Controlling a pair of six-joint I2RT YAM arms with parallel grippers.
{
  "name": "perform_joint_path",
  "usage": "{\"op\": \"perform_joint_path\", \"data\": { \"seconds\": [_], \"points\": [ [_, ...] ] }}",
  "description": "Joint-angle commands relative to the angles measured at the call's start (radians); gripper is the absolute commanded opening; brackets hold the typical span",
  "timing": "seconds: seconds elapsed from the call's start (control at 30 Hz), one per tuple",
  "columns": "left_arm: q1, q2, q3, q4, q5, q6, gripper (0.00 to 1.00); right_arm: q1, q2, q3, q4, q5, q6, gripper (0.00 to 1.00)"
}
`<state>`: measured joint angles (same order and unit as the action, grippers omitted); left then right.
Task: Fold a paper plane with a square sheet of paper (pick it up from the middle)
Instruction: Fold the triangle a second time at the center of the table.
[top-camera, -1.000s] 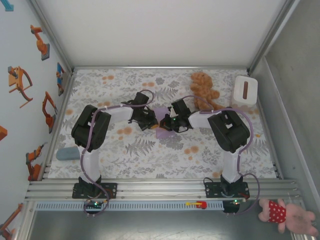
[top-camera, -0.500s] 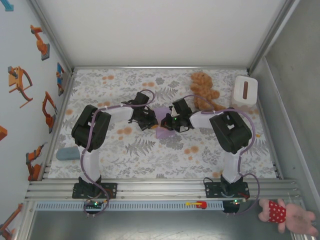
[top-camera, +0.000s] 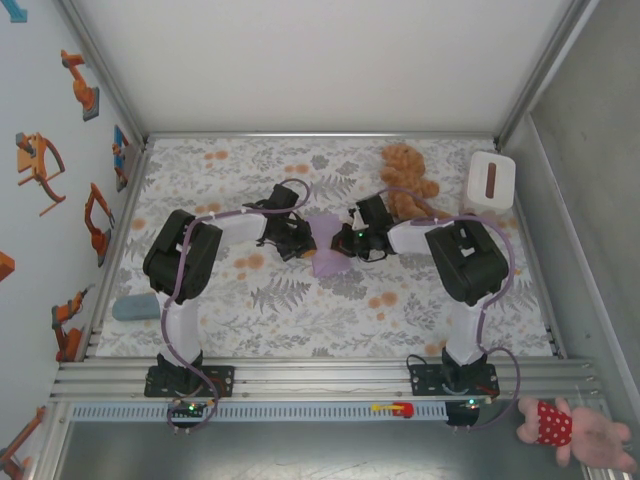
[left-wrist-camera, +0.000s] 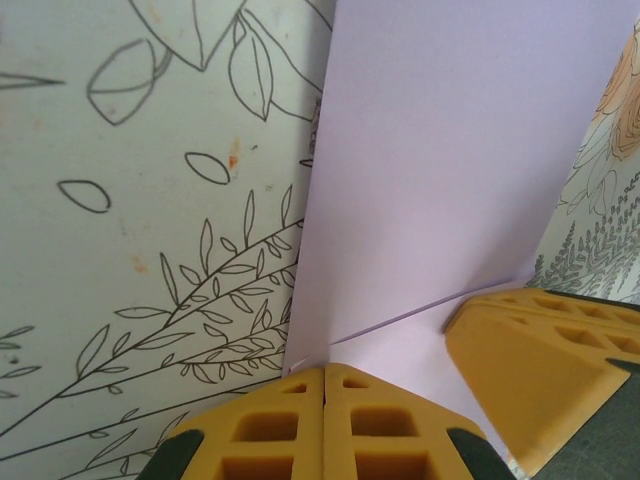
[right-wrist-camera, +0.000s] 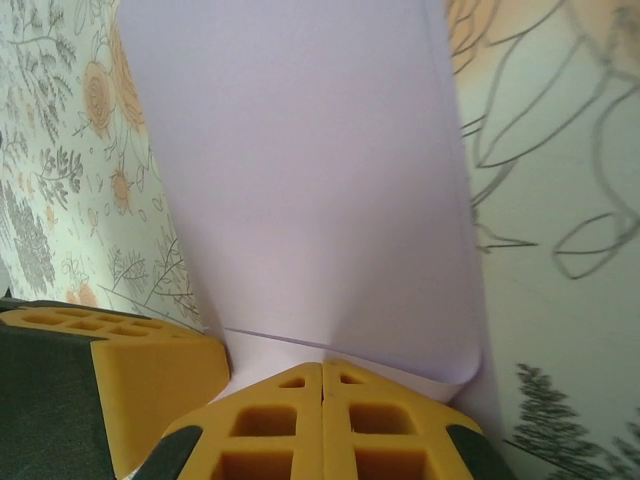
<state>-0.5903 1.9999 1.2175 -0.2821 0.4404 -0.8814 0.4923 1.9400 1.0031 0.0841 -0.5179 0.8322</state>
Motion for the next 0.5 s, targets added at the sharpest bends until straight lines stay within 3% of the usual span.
{"op": "perform_joint_path", "data": {
  "seconds": [0.0, 0.27, 0.47],
  "points": [
    [0.003, 0.054, -0.027, -0.148, -0.075, 0.028, 0.0, -0.046, -0.028, -0.019, -0.043, 0.077, -0.025, 0.0],
    [0.004, 0.052, -0.006, -0.144, -0.056, 0.053, 0.0, -0.065, -0.092, -0.011, -0.048, 0.082, -0.028, 0.0],
    [0.004, 0.058, 0.028, -0.148, -0.033, 0.096, 0.0, -0.017, -0.114, 0.003, -0.066, 0.039, -0.059, 0.0]
  ]
}}
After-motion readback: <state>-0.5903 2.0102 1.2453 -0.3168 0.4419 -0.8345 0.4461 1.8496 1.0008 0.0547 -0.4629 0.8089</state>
